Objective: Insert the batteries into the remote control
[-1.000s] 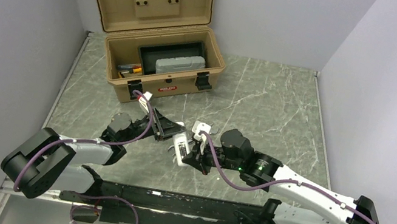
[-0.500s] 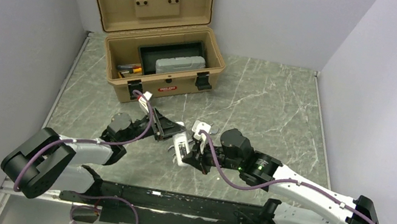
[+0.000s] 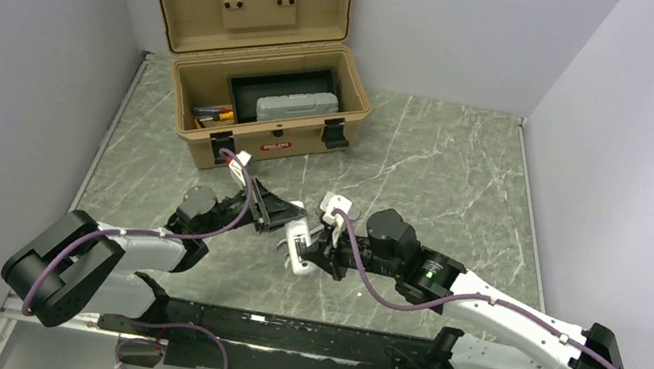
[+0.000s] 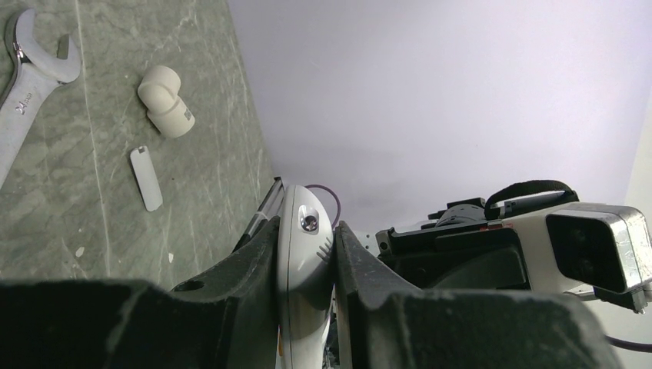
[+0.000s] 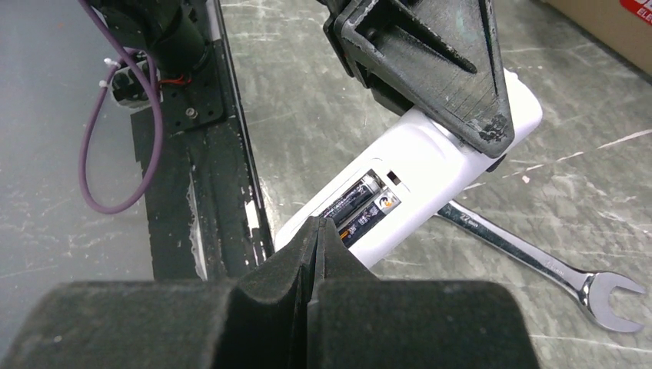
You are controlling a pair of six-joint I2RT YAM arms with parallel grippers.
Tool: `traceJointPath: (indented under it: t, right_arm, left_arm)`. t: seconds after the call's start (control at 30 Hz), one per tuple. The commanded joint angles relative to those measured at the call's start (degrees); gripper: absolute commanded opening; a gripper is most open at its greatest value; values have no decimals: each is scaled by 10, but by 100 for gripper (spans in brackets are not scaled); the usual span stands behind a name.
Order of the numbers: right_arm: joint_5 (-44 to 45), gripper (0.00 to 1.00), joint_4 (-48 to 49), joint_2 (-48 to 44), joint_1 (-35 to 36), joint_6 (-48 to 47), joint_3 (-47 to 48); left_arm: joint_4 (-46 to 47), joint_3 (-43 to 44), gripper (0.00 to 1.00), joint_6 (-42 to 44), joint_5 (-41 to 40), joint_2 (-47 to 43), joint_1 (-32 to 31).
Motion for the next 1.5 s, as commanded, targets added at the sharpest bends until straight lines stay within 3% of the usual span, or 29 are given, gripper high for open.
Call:
traceJointPath:
  t: [0.0,0.23,0.47,0.57,0.7,0.83,0.93,1.0,1.13,1.27,1.47]
  right_arm:
    - [0,0,36,0,-3,-1,7]
    - [4,0,34,-33,-4,4,-2]
    - [80,2,68,-74,-12,51,-27]
    - [103,0,54,-75,-45,102,-29]
    - [66,2,39,-80,-113,176,-35]
    - [-8,12,45,-81,-123,177,-42]
    - [-52,31,82,-80,-125,191,-59]
    - [-69,50,107,-83,-126,205,-72]
    - [-53,67,120,-93,-128,220,-87]
    - [-51,72,111,-81,-133,228,-90]
    - [-80,81,180,-62,-134,272,-115]
  left_arm:
    - [50,14,0,-6,5,-2,-3]
    - [51,11,0,-5,3,-1,-3]
    - [57,8,0,-5,4,2,-3]
    - [51,12,0,2,10,-2,-3]
    - [44,16,0,17,17,-13,-3]
    - [17,17,0,30,14,-27,-3]
    - [12,18,0,33,11,-30,-3]
    - [16,19,0,32,11,-29,-3]
    - [22,20,0,29,13,-27,-3]
    - [18,24,0,33,15,-32,-3]
    - [17,28,0,35,19,-35,-3]
